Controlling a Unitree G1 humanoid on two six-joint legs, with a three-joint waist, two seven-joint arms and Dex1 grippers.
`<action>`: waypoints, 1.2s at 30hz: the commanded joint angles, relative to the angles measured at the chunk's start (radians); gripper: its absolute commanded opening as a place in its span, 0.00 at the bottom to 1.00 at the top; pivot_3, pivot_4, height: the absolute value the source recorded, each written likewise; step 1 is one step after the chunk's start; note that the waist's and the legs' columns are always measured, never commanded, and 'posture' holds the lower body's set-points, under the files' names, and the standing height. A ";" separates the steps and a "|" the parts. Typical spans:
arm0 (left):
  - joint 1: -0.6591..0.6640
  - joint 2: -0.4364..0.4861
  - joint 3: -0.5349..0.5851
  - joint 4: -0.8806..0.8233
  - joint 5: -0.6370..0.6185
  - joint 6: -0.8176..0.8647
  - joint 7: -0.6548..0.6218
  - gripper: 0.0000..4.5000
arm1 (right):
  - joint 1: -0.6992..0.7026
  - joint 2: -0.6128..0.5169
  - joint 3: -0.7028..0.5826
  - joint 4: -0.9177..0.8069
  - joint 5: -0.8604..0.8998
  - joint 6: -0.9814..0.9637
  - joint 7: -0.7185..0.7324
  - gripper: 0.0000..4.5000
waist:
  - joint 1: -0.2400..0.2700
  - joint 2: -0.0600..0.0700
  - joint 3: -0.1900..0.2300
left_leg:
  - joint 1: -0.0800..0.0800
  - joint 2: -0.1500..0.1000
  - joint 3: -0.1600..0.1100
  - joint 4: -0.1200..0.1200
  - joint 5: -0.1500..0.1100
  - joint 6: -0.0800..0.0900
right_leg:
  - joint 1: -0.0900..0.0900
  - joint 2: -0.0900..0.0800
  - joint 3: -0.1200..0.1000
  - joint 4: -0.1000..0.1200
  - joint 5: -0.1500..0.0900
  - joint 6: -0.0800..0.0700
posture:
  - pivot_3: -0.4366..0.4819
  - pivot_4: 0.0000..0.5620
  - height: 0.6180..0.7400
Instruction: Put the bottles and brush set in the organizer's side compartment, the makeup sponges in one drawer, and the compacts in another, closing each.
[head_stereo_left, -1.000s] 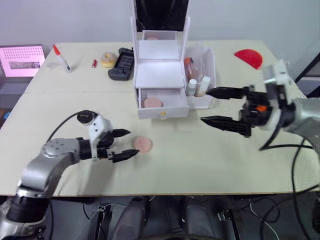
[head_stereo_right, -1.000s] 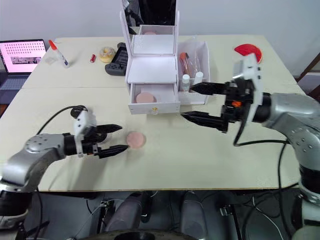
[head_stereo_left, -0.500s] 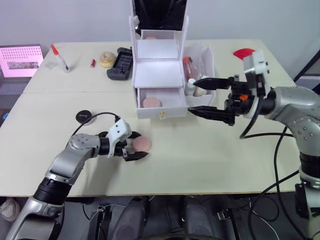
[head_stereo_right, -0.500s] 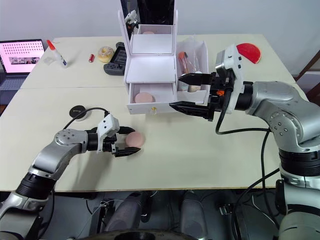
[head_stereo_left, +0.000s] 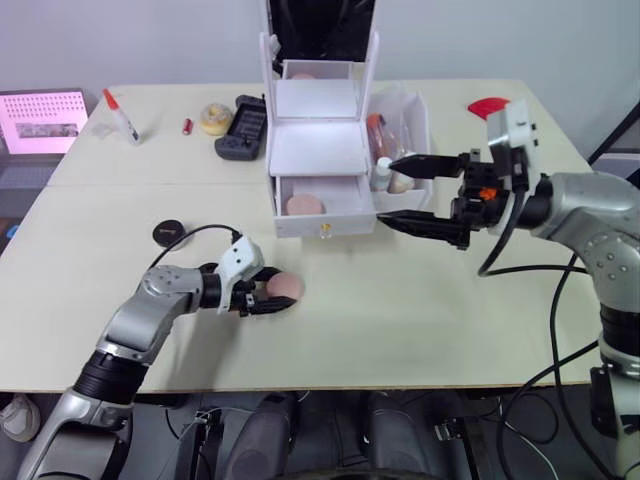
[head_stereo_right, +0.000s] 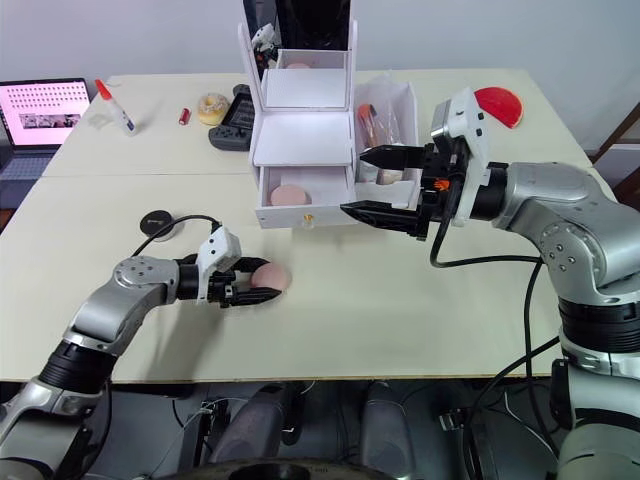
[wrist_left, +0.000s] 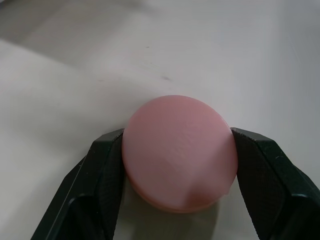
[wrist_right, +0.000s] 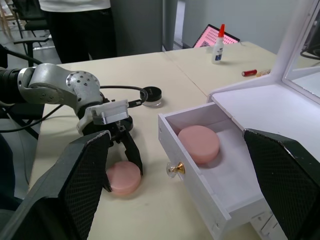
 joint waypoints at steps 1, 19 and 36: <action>0.021 0.015 0.011 -0.044 -0.027 0.026 -0.026 0.59 | -0.019 -0.001 -0.026 -0.008 -0.005 -0.015 0.001 1.00 | -0.001 0.000 0.000 | 0.000 0.000 0.000 0.000 0.000 0.000 | 0.000 0.000 0.000 0.000 0.000 0.000 | 0.48 0.27 0.97; -0.334 0.211 0.204 -0.188 -0.377 0.302 -0.185 0.59 | -0.013 0.030 -0.022 0.011 -0.041 -0.043 0.001 1.00 | 0.001 0.000 0.000 | 0.000 0.000 0.000 0.001 0.000 0.000 | 0.000 0.001 0.000 0.001 0.000 0.000 | 0.48 0.27 0.97; -0.825 -0.172 -0.059 0.613 0.049 -0.132 -0.246 0.59 | 0.050 0.066 -0.057 -0.099 -0.001 -0.005 -0.103 1.00 | -0.020 -0.001 0.001 | -0.001 0.001 -0.002 0.003 0.000 0.000 | 0.001 0.008 0.001 0.001 0.001 0.001 | 0.48 0.27 0.97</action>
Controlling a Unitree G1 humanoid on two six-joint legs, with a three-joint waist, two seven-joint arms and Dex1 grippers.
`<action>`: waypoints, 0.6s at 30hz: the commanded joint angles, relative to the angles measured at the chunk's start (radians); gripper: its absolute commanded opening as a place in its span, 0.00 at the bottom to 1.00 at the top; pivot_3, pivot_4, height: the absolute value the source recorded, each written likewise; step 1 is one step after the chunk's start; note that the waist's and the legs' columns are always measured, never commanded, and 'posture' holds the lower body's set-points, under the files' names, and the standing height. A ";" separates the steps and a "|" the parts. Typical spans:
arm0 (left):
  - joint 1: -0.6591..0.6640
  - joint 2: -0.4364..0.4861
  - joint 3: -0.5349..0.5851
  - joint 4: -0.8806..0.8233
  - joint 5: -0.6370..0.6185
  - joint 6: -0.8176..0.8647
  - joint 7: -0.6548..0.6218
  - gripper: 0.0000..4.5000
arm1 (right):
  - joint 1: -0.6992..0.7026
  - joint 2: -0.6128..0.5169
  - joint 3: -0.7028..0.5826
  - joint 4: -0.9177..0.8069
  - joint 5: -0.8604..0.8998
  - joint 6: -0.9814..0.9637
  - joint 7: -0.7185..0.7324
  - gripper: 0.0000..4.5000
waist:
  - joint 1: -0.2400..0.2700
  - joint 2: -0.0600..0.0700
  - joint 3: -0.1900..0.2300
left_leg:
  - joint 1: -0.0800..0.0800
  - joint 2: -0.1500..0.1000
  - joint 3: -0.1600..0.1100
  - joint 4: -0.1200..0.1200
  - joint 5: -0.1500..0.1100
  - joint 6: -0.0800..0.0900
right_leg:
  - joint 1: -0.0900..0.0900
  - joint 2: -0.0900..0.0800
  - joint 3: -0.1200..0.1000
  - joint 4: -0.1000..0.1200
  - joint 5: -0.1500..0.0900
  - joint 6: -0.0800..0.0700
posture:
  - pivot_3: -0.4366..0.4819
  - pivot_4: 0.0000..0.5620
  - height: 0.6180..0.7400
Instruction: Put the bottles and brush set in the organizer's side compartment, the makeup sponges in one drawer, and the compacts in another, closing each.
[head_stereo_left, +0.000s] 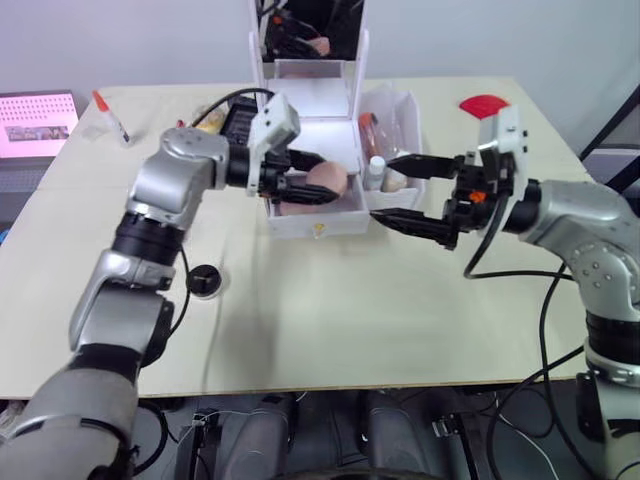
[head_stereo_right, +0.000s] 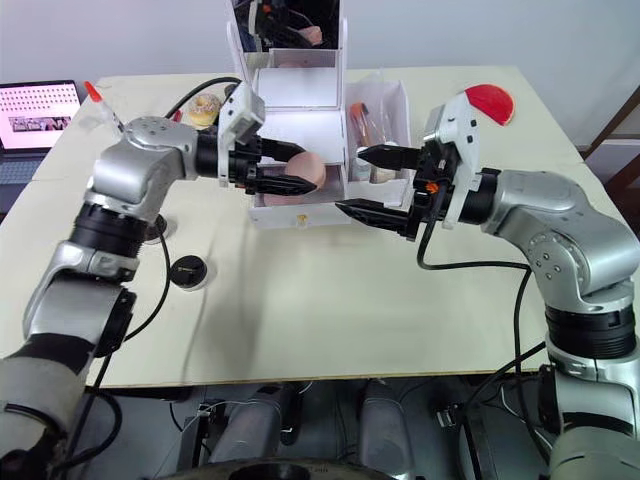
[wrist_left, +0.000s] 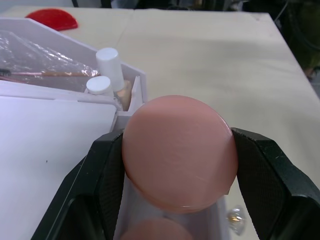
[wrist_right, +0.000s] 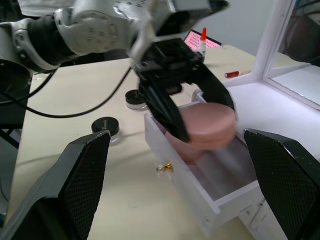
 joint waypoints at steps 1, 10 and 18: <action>-0.057 -0.030 0.003 0.074 0.039 -0.068 -0.032 0.59 | 0.010 0.002 -0.048 -0.050 0.024 0.002 -0.031 1.00 | -0.001 0.000 0.000 | 0.000 0.000 0.000 0.000 0.000 0.000 | 0.000 0.000 0.000 0.000 0.000 0.000 | 0.48 0.27 0.97; -0.092 -0.100 0.001 0.205 0.120 -0.148 -0.062 0.59 | 0.046 -0.001 -0.073 -0.095 0.044 0.020 -0.074 1.00 | -0.004 0.000 0.000 | 0.000 0.000 0.000 0.000 0.000 0.000 | 0.000 0.000 0.000 0.000 0.000 0.000 | 0.48 0.27 0.97; -0.105 -0.126 0.014 0.273 0.166 -0.195 -0.037 0.59 | 0.053 -0.004 -0.082 -0.106 0.064 0.027 -0.092 1.00 | -0.002 0.000 0.000 | 0.000 0.000 0.000 0.000 0.000 0.000 | 0.000 0.000 0.000 0.000 0.000 0.000 | 0.48 0.27 0.97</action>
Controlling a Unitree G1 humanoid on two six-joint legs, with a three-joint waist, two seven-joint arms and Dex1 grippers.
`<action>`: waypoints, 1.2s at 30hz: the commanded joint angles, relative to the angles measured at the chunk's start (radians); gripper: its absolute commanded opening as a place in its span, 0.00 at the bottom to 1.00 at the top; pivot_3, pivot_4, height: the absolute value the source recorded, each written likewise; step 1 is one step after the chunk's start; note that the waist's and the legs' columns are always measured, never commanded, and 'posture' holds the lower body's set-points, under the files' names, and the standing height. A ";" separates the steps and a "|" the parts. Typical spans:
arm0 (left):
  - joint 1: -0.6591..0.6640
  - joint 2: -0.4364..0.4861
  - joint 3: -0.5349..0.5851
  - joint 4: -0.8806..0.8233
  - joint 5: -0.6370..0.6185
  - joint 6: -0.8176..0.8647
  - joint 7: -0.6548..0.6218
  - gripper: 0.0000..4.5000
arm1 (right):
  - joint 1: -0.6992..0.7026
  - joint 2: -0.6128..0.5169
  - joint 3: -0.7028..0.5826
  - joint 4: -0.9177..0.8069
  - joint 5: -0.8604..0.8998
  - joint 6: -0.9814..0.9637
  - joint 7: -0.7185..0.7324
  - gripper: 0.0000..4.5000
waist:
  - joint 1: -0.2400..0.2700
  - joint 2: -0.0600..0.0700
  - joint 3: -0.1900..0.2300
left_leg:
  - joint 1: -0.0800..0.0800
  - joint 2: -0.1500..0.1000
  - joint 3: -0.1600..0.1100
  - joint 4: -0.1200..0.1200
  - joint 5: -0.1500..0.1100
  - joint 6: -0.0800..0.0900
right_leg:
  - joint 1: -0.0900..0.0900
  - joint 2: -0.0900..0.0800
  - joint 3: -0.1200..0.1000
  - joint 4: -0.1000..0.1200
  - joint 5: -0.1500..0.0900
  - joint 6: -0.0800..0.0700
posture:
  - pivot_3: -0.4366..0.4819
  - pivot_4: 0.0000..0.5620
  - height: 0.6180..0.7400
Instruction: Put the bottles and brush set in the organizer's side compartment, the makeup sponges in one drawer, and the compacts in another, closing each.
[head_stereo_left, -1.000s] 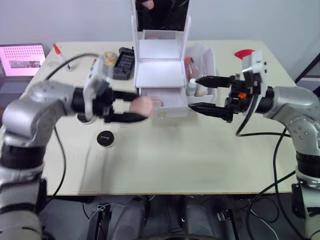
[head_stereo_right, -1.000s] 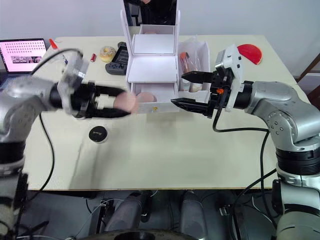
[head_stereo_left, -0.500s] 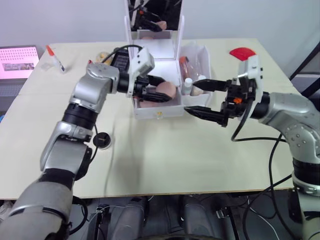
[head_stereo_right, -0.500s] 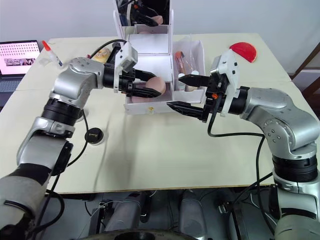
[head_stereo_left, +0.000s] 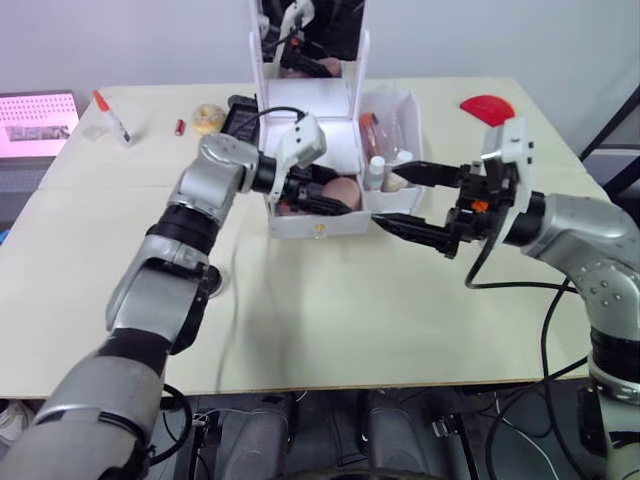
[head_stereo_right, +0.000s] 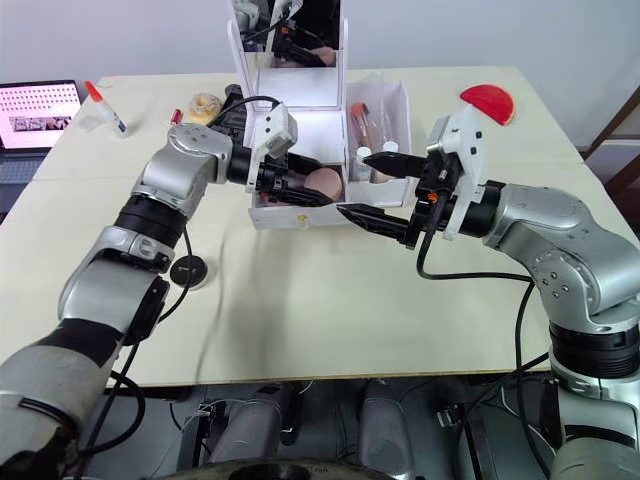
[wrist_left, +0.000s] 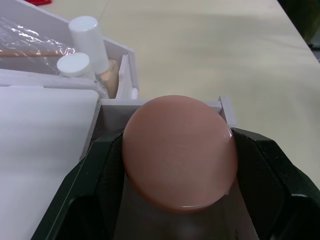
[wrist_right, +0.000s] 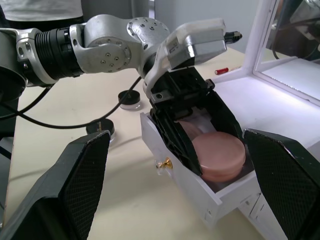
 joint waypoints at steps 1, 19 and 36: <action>-0.031 -0.004 0.020 0.007 0.020 -0.026 0.009 0.59 | -0.007 -0.007 -0.035 -0.030 0.023 -0.003 -0.006 1.00 | -0.001 0.000 0.000 | 0.000 0.000 0.000 0.000 0.000 0.000 | 0.000 0.000 0.000 0.000 0.000 0.000 | 0.48 0.27 0.97; -0.047 -0.018 0.065 -0.016 0.016 0.004 0.004 0.99 | -0.010 -0.005 -0.034 -0.018 0.024 -0.005 -0.006 1.00 | 0.002 0.000 0.000 | 0.000 0.000 -0.001 0.002 0.000 0.000 | 0.000 0.000 0.000 0.002 0.000 0.000 | 0.48 0.27 0.97; 0.259 0.296 0.224 -0.694 -0.302 0.505 -0.098 0.70 | 0.036 -0.042 -0.108 -0.003 0.034 -0.004 0.009 1.00 | -0.008 0.001 0.000 | 0.001 0.002 -0.001 0.000 0.000 0.000 | -0.001 0.001 0.001 0.003 0.000 -0.001 | 0.48 0.27 0.97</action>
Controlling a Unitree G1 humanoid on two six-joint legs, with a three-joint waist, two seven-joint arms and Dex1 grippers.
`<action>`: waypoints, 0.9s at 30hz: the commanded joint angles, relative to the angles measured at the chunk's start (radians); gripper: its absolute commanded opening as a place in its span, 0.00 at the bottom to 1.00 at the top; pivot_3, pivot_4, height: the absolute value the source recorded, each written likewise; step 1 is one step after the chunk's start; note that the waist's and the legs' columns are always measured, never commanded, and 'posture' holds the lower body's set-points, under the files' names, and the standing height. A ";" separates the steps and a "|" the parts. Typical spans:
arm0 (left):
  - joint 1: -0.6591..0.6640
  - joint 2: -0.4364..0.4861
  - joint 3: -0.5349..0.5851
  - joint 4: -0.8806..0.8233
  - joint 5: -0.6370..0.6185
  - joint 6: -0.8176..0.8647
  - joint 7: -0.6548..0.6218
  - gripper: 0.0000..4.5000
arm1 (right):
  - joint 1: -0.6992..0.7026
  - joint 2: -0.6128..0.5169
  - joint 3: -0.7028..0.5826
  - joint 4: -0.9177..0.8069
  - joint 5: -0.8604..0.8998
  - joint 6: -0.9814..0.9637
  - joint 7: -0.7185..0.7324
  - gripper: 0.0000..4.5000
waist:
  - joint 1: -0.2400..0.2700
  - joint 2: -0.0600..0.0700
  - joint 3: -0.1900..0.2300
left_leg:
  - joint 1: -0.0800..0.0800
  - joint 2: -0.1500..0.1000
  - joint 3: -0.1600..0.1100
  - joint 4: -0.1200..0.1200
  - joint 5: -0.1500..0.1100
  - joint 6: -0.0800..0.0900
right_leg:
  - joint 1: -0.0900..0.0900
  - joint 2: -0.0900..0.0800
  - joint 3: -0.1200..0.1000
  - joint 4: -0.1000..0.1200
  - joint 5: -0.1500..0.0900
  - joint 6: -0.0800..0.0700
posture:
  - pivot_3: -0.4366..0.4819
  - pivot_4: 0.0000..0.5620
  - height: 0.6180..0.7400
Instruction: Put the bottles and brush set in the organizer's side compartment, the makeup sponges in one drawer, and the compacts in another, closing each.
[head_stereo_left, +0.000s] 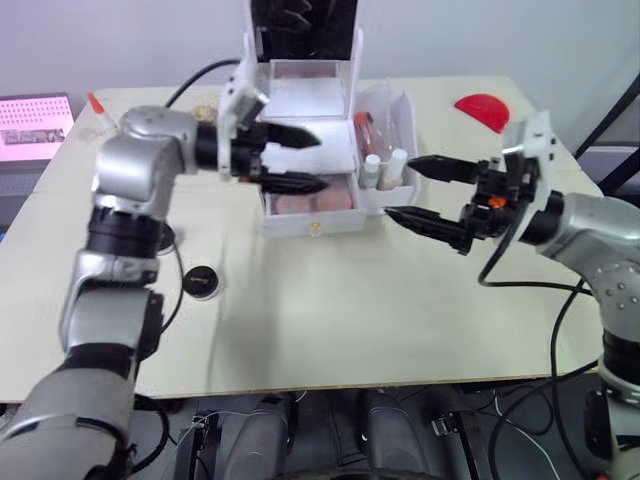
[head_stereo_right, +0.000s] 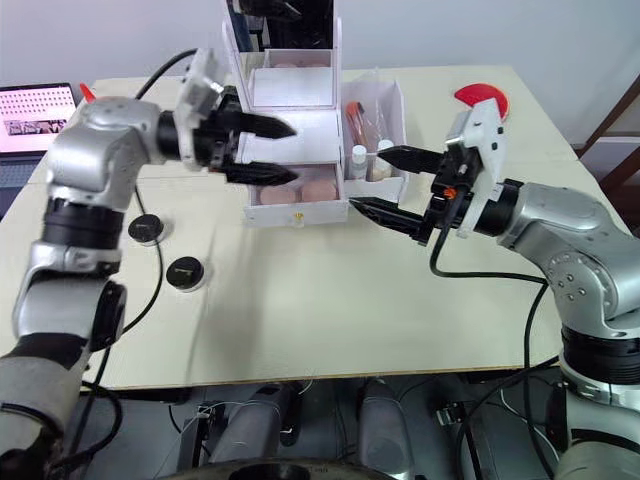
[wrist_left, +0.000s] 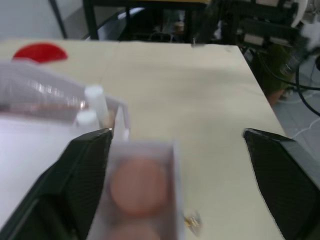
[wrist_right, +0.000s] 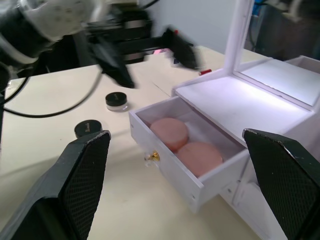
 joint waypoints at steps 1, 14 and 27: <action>0.083 0.059 0.016 -0.179 -0.074 0.090 -0.002 0.58 | -0.001 -0.015 -0.041 -0.009 0.023 -0.008 0.008 1.00 | 0.004 0.000 0.000 | 0.000 0.000 0.000 0.000 0.000 0.000 | 0.000 0.000 0.000 0.000 0.000 0.000 | 0.48 0.27 0.97; 0.282 0.054 -0.065 -0.235 0.047 -0.004 0.233 0.01 | -0.008 -0.034 -0.015 0.027 -0.002 -0.021 0.049 1.00 | 0.009 0.000 0.000 | 0.000 0.000 0.000 0.001 0.000 0.000 | 0.001 0.000 0.000 -0.002 0.000 -0.001 | 0.48 0.27 0.97; 0.093 -0.131 -0.053 0.151 0.186 -0.243 0.483 0.01 | -0.010 -0.039 -0.009 0.000 -0.005 -0.005 0.036 1.00 | 0.023 0.000 0.000 | 0.000 -0.001 0.000 0.001 0.000 0.000 | 0.001 0.000 0.000 -0.001 0.000 0.000 | 0.48 0.27 0.97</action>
